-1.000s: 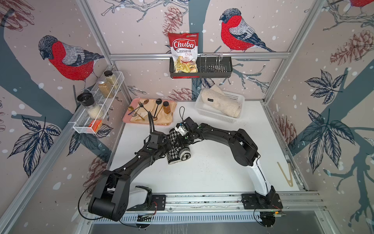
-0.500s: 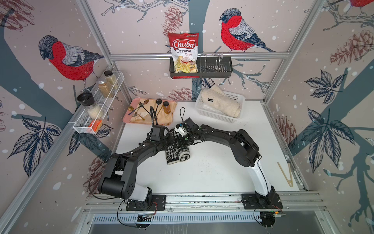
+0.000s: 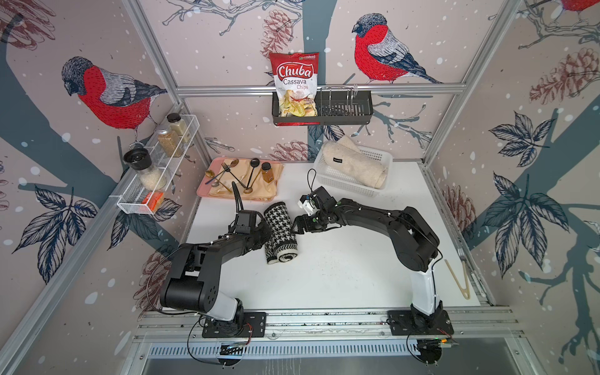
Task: Roll up the scarf and place it into the basket
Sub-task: Pick up the scarf at the center of the board.
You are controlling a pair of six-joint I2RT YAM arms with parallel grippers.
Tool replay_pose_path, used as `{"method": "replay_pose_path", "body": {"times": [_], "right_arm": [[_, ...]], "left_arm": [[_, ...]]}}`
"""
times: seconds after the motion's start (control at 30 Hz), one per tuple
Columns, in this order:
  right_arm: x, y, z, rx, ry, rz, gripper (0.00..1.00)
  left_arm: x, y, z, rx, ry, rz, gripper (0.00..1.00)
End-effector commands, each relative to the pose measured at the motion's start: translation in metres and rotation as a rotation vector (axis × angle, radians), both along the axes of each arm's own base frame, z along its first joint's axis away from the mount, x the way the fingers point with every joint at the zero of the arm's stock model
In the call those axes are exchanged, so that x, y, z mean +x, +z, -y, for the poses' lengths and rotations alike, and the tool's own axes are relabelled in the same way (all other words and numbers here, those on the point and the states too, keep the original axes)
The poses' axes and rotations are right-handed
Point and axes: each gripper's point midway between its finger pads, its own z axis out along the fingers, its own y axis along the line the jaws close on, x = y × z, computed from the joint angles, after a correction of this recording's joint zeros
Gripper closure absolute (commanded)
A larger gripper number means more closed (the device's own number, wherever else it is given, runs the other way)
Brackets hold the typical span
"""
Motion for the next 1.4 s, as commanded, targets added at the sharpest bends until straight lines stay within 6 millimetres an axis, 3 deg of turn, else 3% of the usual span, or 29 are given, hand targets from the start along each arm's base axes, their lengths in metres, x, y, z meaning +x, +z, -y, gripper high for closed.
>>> {"method": "replay_pose_path", "body": {"times": [0.0, 0.53, 0.6, 0.8, 0.83, 0.97, 1.13, 1.23, 1.37], "right_arm": [[-0.003, -0.006, -0.007, 0.023, 0.027, -0.026, 0.16], [-0.025, -0.015, -0.072, 0.178, 0.142, -0.12, 0.19], [-0.022, -0.015, -0.076, 0.213, 0.131, -0.134, 0.28], [-0.016, -0.005, -0.079, 0.303, 0.085, -0.135, 0.76], [-0.016, -0.003, -0.079, 0.307, 0.083, -0.129, 0.81], [-0.008, 0.001, -0.069, 0.288, 0.055, -0.097, 1.0], [0.017, 0.017, -0.042, 0.215, 0.002, 0.005, 1.0], [0.043, 0.03, -0.014, 0.118, -0.041, 0.083, 1.0], [0.083, 0.067, 0.02, 0.101, -0.101, 0.163, 1.0]], "left_arm": [[-0.019, -0.017, -0.01, 0.039, 0.02, -0.082, 1.0], [-0.02, -0.027, -0.003, -0.006, -0.009, -0.085, 1.0], [-0.021, -0.028, -0.002, -0.014, -0.012, -0.087, 1.0], [-0.021, -0.023, 0.0, -0.024, -0.02, -0.07, 1.0], [-0.021, -0.022, 0.001, -0.027, -0.023, -0.069, 1.0], [-0.018, -0.011, 0.001, -0.024, -0.025, -0.046, 1.0], [-0.011, 0.014, -0.001, -0.013, -0.03, -0.003, 1.0], [-0.008, 0.031, -0.003, 0.006, -0.032, 0.025, 1.0], [-0.005, 0.044, -0.005, 0.017, -0.031, 0.056, 1.0]]}}
